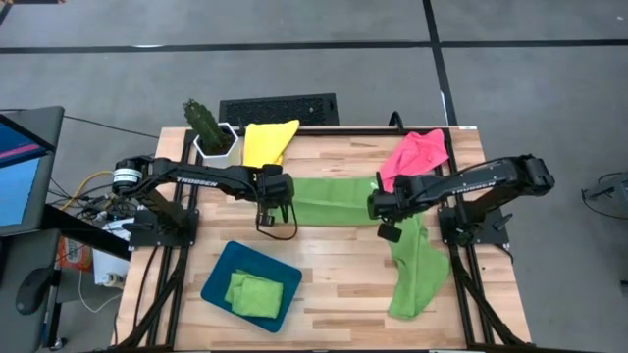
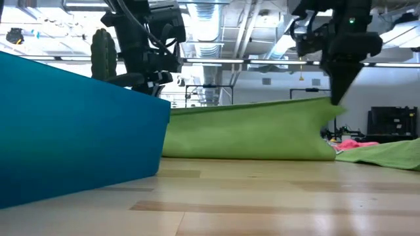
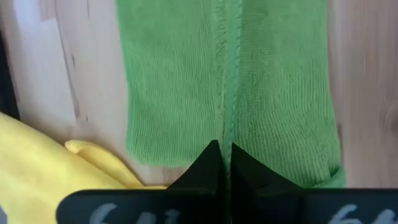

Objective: Fold microfiber towels
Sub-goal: Fold the top green microfiber

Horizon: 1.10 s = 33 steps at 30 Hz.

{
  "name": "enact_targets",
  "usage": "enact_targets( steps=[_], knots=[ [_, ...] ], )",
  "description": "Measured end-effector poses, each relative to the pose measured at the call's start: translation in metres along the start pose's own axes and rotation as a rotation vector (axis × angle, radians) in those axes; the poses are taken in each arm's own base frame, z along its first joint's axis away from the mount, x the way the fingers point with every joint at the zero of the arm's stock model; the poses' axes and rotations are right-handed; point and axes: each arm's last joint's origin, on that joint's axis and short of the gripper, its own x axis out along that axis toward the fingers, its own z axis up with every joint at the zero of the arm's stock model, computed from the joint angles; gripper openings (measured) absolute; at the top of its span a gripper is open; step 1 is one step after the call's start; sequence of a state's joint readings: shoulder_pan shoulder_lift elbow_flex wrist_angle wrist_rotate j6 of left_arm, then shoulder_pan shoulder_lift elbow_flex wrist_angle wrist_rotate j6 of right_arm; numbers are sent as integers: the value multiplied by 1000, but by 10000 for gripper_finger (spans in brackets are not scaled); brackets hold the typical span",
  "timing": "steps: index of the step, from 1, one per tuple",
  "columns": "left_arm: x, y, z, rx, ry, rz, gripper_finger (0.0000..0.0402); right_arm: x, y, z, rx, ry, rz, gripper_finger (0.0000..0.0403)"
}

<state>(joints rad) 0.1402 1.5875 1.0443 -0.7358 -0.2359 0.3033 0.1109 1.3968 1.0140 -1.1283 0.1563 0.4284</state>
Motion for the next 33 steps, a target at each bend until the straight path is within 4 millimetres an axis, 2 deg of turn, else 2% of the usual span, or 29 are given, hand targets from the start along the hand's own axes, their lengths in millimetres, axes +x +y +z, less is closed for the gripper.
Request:
enact_targets(
  steps=[3,8,11,13,19,23,28,33],
  knots=[
    [0,-3,0,-29,-1,-9,0,1,7,-5,22,18,37,2],
    [-3,-14,1,-5,21,-18,0,-2,23,-9,-72,-3,100,3],
    [-7,-21,0,4,53,15,0,-13,32,-8,-133,-69,148,4],
    [-8,-24,1,17,58,36,0,-19,34,-7,-136,-92,153,3],
    [-9,-26,3,39,50,74,0,-19,36,-9,-68,-44,216,5],
    [-9,-24,3,86,65,129,0,-18,28,-6,-74,-55,165,9],
    [-7,-14,2,74,62,157,0,-13,7,2,-51,-41,100,3],
    [-2,-3,1,25,28,89,0,5,-18,5,-15,-2,71,12]
  ],
)
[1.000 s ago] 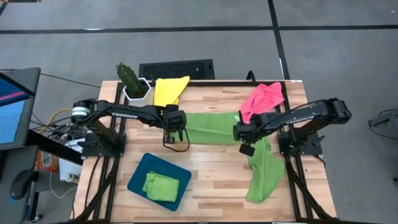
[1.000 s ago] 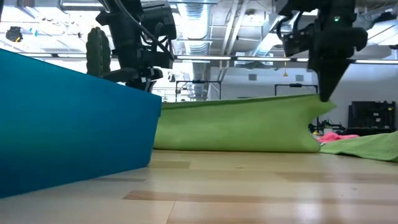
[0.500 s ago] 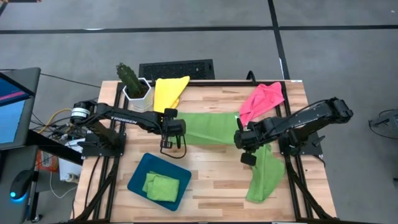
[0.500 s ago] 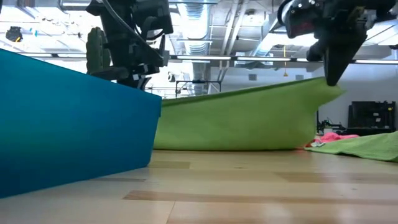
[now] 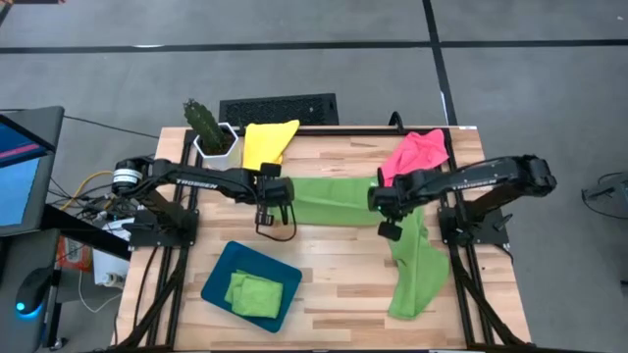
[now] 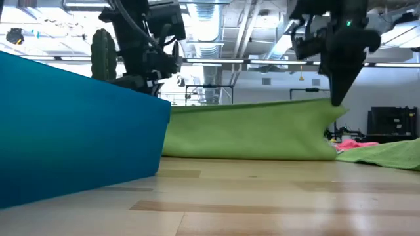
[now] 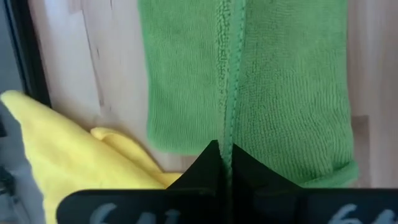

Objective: Fold microfiber towels
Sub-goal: Fold the top green microfiber

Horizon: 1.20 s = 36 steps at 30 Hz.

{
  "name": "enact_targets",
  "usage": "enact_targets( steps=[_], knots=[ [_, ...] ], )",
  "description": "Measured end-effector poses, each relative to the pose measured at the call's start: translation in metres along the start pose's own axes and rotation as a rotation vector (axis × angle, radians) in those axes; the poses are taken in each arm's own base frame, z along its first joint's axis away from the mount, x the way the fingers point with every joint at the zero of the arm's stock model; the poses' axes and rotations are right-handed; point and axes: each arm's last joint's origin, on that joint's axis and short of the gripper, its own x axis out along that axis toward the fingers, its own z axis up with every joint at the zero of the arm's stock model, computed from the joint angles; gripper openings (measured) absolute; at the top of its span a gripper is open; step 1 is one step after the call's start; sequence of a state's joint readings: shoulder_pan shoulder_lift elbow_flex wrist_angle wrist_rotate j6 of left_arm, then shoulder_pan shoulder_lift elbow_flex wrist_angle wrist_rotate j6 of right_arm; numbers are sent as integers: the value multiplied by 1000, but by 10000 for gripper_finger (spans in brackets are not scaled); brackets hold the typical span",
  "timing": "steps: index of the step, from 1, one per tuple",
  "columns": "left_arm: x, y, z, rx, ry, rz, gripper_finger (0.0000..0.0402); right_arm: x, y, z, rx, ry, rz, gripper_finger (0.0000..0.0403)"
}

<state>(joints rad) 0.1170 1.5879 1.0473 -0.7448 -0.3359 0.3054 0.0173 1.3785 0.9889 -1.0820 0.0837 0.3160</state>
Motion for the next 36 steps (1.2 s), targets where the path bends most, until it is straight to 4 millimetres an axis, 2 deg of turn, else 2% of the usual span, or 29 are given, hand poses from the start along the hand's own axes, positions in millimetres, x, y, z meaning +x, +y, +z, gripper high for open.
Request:
enact_targets(
  steps=[5,14,18,24,32,36],
  knots=[
    [6,8,-4,-14,5,-1,0,11,-24,7,9,-29,-5,11],
    [13,25,-8,-61,-25,-46,0,14,-57,15,49,-61,-13,12],
    [14,30,-8,-84,-56,-70,0,15,-59,13,71,-41,50,9],
    [16,34,-9,-110,-69,-102,0,16,-61,17,39,-75,51,13],
    [24,34,-10,-125,-111,-85,0,37,-71,11,70,-48,42,13],
    [28,31,-14,-120,-98,-72,0,38,-76,12,73,-77,30,16]
  ],
)
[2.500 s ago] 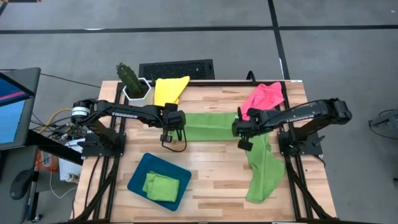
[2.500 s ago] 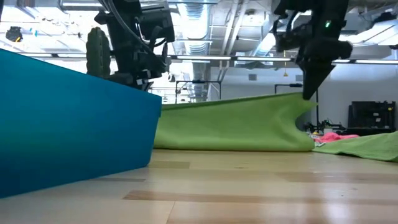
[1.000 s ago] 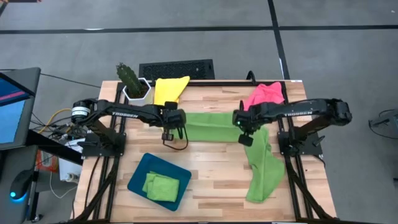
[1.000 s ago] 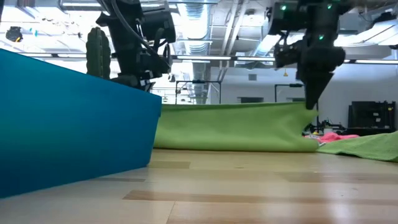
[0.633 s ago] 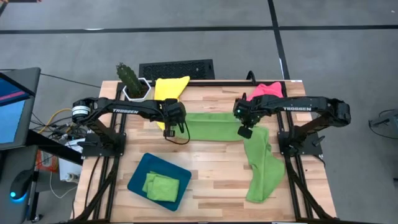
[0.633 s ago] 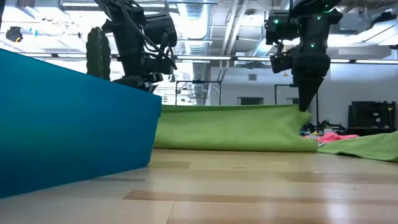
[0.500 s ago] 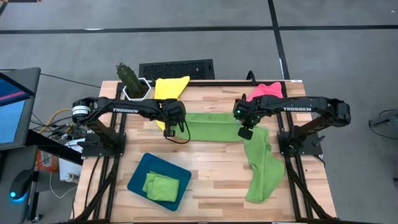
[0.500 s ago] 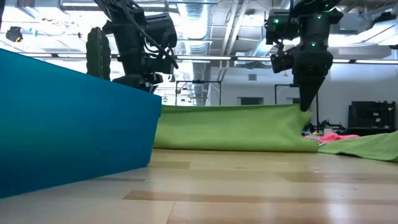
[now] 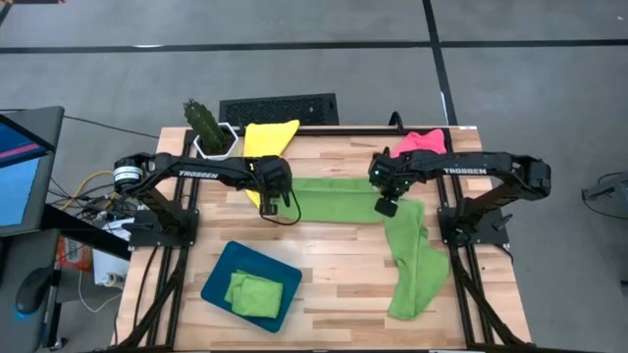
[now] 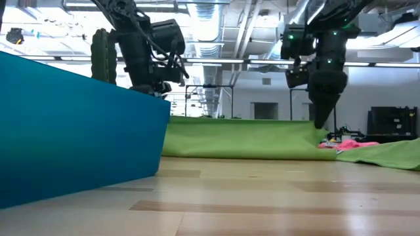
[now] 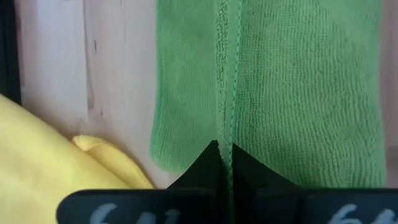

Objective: Fold microfiber towels
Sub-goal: Fold the top green microfiber

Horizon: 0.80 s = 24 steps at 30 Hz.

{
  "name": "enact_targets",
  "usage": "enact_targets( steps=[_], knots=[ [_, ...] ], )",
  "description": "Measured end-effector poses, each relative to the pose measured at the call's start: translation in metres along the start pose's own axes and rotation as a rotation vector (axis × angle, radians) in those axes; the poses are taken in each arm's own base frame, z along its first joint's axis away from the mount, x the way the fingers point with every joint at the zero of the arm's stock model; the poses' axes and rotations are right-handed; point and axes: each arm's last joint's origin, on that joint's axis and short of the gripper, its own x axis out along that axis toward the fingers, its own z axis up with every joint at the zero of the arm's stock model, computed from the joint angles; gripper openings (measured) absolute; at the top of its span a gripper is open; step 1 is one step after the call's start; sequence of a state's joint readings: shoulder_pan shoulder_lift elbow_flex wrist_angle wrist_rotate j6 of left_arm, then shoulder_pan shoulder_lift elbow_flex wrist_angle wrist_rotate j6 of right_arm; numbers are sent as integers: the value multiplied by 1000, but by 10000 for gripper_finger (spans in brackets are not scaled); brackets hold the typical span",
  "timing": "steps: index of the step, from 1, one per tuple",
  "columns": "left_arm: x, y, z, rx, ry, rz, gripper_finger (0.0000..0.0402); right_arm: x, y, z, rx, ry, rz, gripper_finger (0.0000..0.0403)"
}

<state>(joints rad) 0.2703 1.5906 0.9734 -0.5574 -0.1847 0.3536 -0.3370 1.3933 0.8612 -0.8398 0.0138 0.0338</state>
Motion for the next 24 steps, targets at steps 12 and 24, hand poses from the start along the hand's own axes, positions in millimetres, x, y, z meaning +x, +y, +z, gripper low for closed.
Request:
enact_targets(
  steps=[12,24],
  knots=[
    [2,1,0,-2,-7,45,0,12,-16,8,4,-10,-27,23],
    [2,2,1,18,-22,53,77,12,-26,11,41,-42,-39,52]
  ],
)
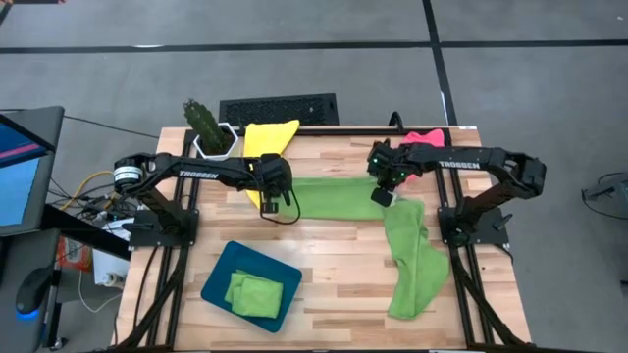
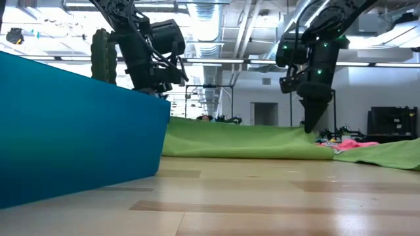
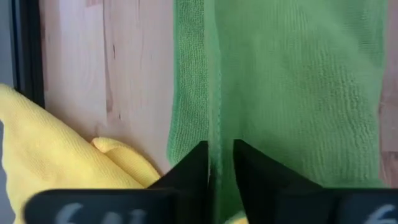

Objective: Fold microfiber towels
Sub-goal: Fold the top green microfiber

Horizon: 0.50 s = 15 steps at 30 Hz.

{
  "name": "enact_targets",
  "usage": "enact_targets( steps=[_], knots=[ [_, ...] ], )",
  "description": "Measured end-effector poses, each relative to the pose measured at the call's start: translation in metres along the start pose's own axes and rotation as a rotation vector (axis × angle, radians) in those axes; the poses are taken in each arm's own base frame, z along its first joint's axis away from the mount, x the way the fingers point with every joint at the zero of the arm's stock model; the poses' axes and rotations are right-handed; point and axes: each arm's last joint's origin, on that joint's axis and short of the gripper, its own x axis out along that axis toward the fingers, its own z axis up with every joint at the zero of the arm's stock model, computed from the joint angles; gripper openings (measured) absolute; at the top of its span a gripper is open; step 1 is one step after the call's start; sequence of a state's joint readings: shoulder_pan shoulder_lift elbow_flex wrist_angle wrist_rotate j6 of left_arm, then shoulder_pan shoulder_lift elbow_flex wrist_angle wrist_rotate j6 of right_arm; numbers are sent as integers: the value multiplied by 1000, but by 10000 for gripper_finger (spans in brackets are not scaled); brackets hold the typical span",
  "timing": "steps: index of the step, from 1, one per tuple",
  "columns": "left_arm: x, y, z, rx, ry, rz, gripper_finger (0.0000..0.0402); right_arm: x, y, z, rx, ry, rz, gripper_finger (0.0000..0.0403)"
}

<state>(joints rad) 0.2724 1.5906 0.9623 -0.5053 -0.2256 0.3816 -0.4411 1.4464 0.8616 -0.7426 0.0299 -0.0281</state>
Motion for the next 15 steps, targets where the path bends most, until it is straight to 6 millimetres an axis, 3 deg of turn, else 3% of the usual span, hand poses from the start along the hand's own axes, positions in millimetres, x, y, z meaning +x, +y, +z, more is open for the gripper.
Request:
enact_targets(
  steps=[8,12,15],
  knots=[
    [1,3,-3,-49,25,24,157,0,-7,4,-4,-45,-29,94],
    [-1,6,-5,-65,75,129,166,-1,-6,6,-2,-66,-9,104],
    [-12,9,-5,-124,42,134,165,-5,6,13,-21,-155,99,103]
  ],
)
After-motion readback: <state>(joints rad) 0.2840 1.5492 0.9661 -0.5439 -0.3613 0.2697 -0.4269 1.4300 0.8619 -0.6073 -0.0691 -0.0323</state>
